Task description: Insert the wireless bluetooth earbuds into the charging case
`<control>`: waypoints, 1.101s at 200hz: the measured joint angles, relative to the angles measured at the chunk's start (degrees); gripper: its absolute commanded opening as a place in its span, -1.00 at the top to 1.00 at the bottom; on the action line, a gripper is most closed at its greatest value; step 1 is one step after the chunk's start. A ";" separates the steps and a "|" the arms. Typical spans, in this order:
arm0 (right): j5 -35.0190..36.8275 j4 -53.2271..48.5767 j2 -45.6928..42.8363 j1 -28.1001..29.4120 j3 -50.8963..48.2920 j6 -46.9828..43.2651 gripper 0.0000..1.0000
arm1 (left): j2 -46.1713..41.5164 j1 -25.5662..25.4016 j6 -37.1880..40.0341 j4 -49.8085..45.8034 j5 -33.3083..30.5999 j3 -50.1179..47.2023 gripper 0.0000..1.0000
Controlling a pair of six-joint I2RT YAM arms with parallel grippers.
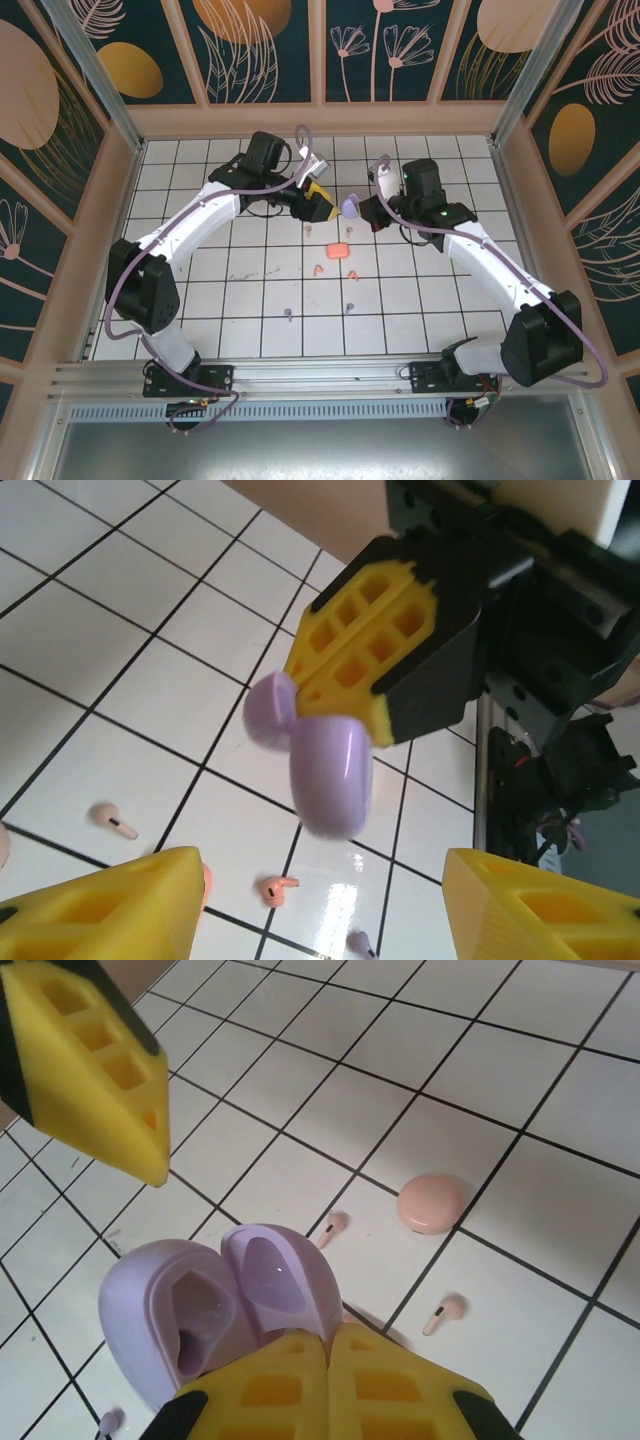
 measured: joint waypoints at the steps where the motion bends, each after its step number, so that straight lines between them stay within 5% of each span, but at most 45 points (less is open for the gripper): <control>1: -0.07 0.00 0.02 0.09 0.00 0.00 1.00 | 0.11 0.00 0.07 -0.13 0.11 0.15 -0.28; 115: -0.07 -0.61 2.43 5.07 2.58 -0.20 1.00 | 4.11 0.00 4.24 -8.11 4.24 3.89 -0.15; 171: 0.00 -0.81 2.54 5.60 2.60 -0.17 1.00 | 4.22 0.44 5.33 -9.44 4.37 3.87 0.10; 220: 1.05 -0.79 2.86 5.66 2.69 -0.17 1.00 | 4.22 0.37 6.16 -10.29 5.51 3.87 -0.12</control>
